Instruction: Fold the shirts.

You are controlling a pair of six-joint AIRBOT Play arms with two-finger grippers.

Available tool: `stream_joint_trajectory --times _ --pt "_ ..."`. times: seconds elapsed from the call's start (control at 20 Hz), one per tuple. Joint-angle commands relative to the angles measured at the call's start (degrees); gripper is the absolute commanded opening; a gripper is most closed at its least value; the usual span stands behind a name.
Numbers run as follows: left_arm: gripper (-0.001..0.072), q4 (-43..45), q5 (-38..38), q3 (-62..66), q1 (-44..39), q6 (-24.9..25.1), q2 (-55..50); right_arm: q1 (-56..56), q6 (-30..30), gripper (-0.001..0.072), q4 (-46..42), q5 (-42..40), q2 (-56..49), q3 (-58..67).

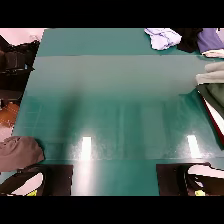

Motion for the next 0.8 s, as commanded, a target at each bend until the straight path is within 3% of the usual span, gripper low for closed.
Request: stream_joint_trajectory --times 0.0,0.2,0.5,0.55,0.6,0.65,0.7,0.75 --pt "0.0034 0.02 -0.15 0.00 0.02 0.66 0.04 -0.52 5.86 0.0016 -16.72 6.82 1.05 -2.69" --pt "0.0034 0.02 -0.15 0.00 0.04 1.38 0.04 -0.52 6.73 0.0017 -25.70 6.82 3.37 -12.39" --pt "0.0034 0.00 -0.70 0.00 0.04 1.36 0.04 -0.52 6.71 0.0022 -30.32 4.07 3.45 -22.14" --pt "0.0033 -0.02 -0.79 0.00 0.04 1.36 0.04 -0.52 6.75 0.0086 -31.89 3.48 3.45 -23.12" --pt "0.0034 -0.02 -0.87 0.00 0.04 1.33 0.04 -0.52 6.99 0.0291 -33.22 2.80 3.43 -23.71" --pt "0.0034 -0.02 -0.90 0.00 0.04 1.33 0.04 -0.55 7.10 0.0558 -34.10 2.01 3.43 -23.91" --pt "0.0034 -0.02 -0.87 0.00 0.04 1.33 0.04 -0.52 7.10 0.0720 -34.25 1.27 3.45 -23.85" --pt "0.0034 -0.02 -0.85 0.00 0.04 1.33 0.04 -0.52 7.13 0.0720 -34.12 0.70 3.80 -23.85"
